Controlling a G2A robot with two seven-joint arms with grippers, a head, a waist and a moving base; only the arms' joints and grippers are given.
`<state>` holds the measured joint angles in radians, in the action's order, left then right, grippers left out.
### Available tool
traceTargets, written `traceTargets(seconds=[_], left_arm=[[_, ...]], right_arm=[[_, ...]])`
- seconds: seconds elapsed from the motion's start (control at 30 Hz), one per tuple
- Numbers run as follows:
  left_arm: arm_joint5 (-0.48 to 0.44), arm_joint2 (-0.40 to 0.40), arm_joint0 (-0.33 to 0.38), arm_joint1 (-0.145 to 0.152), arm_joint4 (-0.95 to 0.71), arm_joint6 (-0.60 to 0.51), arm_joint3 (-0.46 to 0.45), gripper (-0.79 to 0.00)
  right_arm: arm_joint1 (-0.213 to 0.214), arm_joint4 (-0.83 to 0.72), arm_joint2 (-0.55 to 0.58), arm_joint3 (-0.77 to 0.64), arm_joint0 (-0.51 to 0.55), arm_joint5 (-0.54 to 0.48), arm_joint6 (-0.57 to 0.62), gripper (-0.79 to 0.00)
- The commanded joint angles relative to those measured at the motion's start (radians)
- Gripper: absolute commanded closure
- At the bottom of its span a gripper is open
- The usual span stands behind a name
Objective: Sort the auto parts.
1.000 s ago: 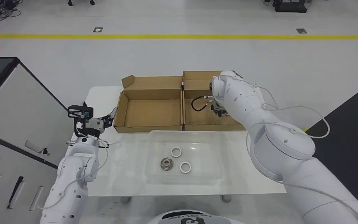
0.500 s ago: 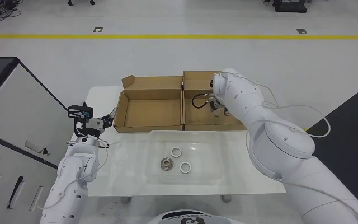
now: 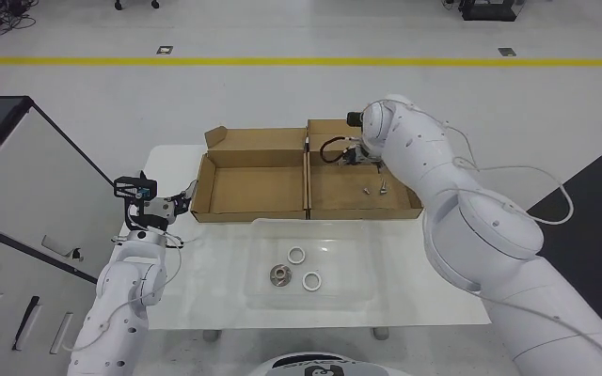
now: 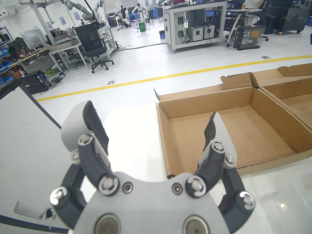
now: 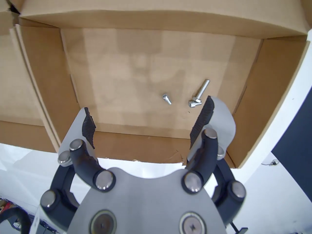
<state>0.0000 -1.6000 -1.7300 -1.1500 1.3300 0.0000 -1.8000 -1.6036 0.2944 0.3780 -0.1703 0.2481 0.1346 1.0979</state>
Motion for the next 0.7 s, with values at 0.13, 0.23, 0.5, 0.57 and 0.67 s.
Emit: traceTargets(seconds=[0.13, 0.23, 0.5, 0.57, 0.67], left_arm=[[0.0, 0.0, 0.0, 0.0, 0.0, 0.0, 0.0, -0.785], [0.0, 0.0, 0.0, 0.0, 0.0, 0.0, 0.0, -0.785], [0.0, 0.0, 0.0, 0.0, 0.0, 0.0, 0.0, -0.785], [0.0, 0.0, 0.0, 0.0, 0.0, 0.0, 0.0, -0.785], [0.0, 0.0, 0.0, 0.0, 0.0, 0.0, 0.0, -0.785]], right_arm=[[0.017, -0.055, 0.043, -0.016, -0.027, -0.107, 0.015, -0.785], [0.029, -0.082, 0.065, -0.024, -0.04, -0.161, 0.028, -0.785], [0.069, -0.178, 0.136, -0.045, -0.058, -0.313, 0.092, -0.785], [0.081, -0.202, 0.154, -0.055, -0.06, -0.35, 0.113, -0.785], [0.099, -0.238, 0.182, -0.075, -0.057, -0.404, 0.147, -0.785]])
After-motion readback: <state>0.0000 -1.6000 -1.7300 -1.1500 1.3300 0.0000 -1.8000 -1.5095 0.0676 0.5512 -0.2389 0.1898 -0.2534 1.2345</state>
